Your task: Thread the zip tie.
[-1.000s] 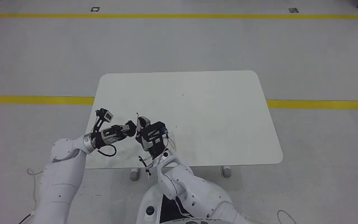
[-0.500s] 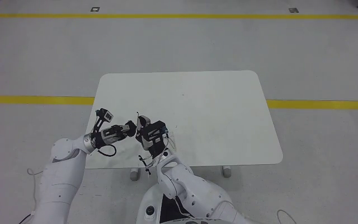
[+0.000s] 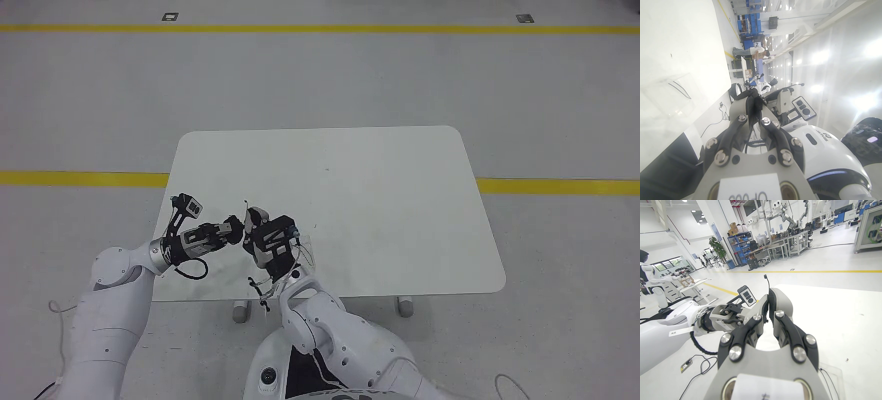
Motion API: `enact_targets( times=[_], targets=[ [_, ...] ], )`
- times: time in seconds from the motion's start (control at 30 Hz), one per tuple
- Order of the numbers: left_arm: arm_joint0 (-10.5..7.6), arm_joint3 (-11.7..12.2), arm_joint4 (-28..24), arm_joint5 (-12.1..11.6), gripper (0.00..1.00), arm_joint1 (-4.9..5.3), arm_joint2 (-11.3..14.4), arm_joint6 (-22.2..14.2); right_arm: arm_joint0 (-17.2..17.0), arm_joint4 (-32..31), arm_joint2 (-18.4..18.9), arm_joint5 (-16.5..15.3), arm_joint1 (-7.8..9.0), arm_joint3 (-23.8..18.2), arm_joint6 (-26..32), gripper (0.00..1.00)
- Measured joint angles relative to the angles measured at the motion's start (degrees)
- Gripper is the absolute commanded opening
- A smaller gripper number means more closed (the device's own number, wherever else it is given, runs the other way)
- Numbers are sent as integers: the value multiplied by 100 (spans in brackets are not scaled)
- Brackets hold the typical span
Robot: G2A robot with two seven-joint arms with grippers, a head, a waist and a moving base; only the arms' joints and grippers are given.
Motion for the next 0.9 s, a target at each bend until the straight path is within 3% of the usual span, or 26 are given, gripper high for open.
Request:
enact_targets(
  times=[0.9],
  targets=[
    [0, 0, 0, 0, 0, 0, 0, 0, -160, -241, 100, -57, 75, -170, 362, 0]
  ],
)
